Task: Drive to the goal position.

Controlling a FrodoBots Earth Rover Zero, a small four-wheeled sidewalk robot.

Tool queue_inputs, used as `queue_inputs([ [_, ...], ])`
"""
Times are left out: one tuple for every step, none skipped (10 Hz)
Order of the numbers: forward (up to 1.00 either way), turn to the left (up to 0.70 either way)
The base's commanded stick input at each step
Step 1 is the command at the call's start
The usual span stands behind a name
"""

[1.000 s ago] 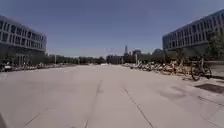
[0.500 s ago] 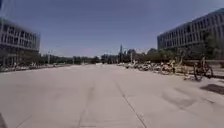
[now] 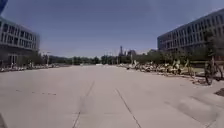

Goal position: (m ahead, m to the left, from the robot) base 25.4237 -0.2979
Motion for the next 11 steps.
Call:
queue_inputs([
  [1.00, 0.00],
  [1.00, 0.00],
  [1.00, 0.00],
  [1.00, 0.00],
  [1.00, 0.00],
  [1.00, 0.00],
  [1.00, 0.16],
  [1.00, 0.39],
  [1.00, 0.12],
  [1.00, 0.00],
  [1.00, 0.00],
])
